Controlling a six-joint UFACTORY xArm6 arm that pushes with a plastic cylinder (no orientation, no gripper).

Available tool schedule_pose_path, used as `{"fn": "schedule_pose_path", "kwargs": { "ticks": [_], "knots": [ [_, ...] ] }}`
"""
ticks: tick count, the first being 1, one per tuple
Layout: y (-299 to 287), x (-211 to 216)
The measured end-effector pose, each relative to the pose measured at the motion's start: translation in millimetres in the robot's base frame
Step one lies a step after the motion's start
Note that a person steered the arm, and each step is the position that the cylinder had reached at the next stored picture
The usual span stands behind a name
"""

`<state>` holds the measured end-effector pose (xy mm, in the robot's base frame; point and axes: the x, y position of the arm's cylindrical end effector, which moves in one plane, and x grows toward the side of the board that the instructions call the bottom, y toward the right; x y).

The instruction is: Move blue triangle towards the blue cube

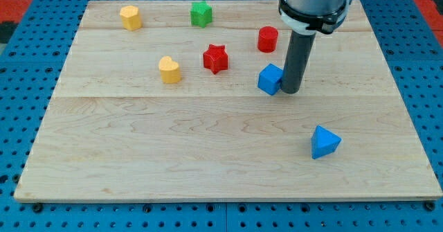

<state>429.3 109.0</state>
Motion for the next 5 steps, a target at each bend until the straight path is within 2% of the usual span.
{"fn": "schedule_pose_path", "kwargs": {
  "ticks": [2,3,4,5],
  "knots": [
    [-30.7,-1.1],
    [-12.0,27.6],
    [-50.7,76.9],
    [-14.8,114.6]
  ]
}}
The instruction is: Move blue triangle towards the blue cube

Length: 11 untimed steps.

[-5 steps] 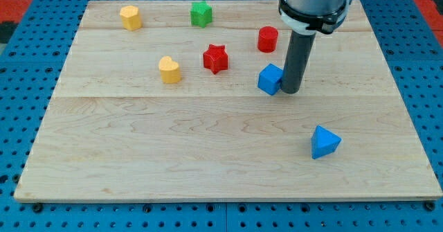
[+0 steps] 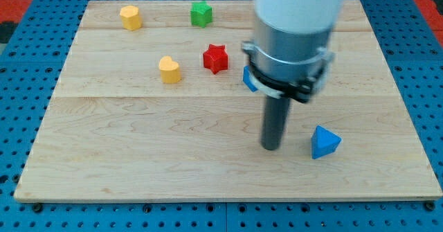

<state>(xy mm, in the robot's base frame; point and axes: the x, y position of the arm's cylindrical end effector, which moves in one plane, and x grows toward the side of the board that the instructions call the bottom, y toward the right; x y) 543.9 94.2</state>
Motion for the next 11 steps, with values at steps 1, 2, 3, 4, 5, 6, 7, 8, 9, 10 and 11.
{"fn": "schedule_pose_path", "kwargs": {
  "ticks": [1,2,3,4,5,6,7,8,9,10,11],
  "knots": [
    [41.8,-1.7],
    [70.6,2.3],
    [81.8,43.8],
    [124.7,22.3],
    [141.1,-18.6],
    [161.6,-18.2],
    [163.5,17.8],
    [126.4,38.1],
    [95.9,-3.9],
    [83.9,-52.9],
    [72.2,-91.5]
  ]
}}
